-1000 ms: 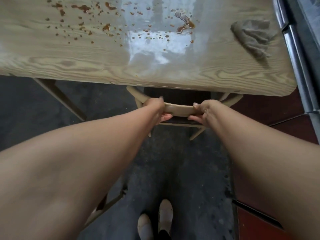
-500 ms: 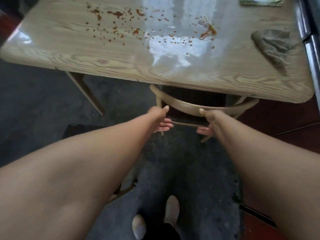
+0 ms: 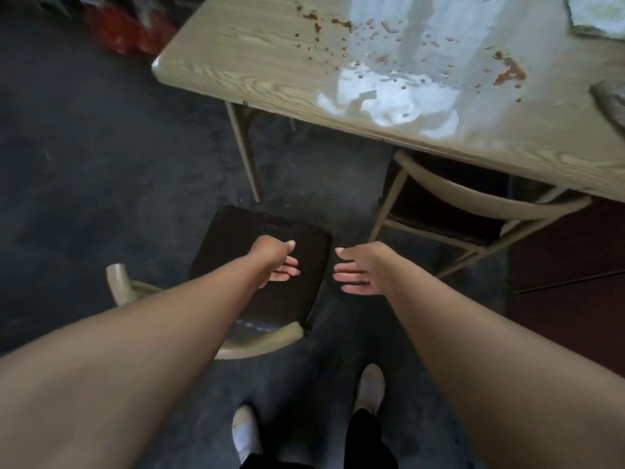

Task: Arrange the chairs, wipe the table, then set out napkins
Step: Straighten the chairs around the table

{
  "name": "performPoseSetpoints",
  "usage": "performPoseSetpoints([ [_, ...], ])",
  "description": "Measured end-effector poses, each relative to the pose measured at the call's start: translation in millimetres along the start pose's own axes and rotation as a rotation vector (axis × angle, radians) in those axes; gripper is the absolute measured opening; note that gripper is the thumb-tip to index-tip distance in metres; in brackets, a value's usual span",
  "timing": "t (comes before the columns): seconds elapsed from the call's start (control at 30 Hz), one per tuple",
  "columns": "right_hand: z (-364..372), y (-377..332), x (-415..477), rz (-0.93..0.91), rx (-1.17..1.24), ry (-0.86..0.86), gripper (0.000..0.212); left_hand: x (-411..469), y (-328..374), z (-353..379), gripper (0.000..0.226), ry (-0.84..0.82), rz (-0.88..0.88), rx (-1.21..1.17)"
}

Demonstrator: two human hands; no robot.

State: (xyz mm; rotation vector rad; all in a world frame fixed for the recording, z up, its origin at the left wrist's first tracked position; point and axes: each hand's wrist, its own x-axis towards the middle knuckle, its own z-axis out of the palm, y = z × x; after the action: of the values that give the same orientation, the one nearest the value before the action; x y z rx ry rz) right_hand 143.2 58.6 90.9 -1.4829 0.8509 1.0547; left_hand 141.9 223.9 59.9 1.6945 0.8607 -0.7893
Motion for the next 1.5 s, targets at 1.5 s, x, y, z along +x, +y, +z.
performPoseSetpoints([
  [1.5, 239, -26, 72, 0.195, 0.853, 0.163, 0.040, 93, -52, -172, 0.041, 0.302, 0.040, -0.319],
])
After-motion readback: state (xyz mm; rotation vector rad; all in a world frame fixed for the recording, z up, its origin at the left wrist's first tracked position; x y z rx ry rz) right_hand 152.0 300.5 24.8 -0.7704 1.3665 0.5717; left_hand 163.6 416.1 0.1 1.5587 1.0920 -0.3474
